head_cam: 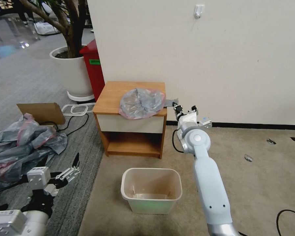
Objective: Pick up the garbage bag from the table and place it over the trash can.
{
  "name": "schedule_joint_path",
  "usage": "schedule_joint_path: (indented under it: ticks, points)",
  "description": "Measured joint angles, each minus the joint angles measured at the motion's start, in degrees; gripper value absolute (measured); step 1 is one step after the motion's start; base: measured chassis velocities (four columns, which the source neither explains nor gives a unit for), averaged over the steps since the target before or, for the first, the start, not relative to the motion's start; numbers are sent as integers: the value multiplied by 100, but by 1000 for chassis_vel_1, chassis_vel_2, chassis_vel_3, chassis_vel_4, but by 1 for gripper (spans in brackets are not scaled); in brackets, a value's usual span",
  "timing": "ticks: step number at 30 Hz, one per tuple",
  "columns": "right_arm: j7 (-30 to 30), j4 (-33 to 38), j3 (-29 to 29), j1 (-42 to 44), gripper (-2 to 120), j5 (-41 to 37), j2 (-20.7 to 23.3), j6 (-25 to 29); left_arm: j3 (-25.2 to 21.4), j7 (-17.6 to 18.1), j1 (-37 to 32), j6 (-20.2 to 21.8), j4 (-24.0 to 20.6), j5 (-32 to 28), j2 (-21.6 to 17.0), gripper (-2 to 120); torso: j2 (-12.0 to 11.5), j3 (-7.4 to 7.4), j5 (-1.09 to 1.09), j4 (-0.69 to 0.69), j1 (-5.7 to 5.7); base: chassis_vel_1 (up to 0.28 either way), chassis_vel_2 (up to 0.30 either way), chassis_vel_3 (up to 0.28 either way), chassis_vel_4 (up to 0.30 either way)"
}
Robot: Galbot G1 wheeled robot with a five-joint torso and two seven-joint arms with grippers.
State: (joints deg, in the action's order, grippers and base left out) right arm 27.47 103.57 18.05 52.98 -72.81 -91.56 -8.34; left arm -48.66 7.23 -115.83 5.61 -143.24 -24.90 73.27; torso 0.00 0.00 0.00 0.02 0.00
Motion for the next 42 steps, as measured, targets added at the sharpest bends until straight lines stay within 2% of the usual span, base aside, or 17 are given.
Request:
schedule_joint_path:
  ticks: [2,5,6,11,15,22,29,39,40,42]
  points:
    - [45,166,-76,135,0,0,36,6,-5,0,0,1,1,-2,-2,100,0,0,0,-1,0,0,0,0,0]
    - [320,935,-434,779,0,56,267,-5,-19,0,3,0,1,-5,-6,100,0,0,0,-3,0,0,0,0,0]
    - [500,1402,-643,1196,0,169,361,-43,-93,6,-2,3,0,-46,-31,100,0,0,0,-3,0,0,0,0,0]
    - [794,2057,-910,1847,0,303,416,-76,-192,26,-16,11,1,-102,-70,100,0,0,0,-2,0,0,0,0,0]
    - [1351,2490,-1168,2422,0,364,451,-42,-214,29,-15,16,1,-119,-137,100,0,0,1,-2,0,0,0,0,0]
    - [2054,2662,-1247,2751,0,577,664,-200,-226,25,-13,23,1,-131,-182,100,0,0,1,-2,0,0,0,0,0]
    - [2425,2840,-1188,3136,0,596,992,-441,-325,25,-8,62,1,-196,-251,100,0,0,1,-2,0,0,0,0,0]
    - [2587,2720,-1097,3420,1,596,894,-648,-264,26,34,136,0,-209,-232,100,0,0,1,-2,0,0,0,0,0]
    - [2618,2690,-1106,3421,7,632,882,-631,-257,25,38,148,1,-209,-232,100,0,0,1,-2,0,0,0,0,0]
    - [2629,2685,-1106,3423,10,649,881,-625,-255,26,39,149,1,-209,-232,100,0,0,1,-2,0,0,0,0,0]
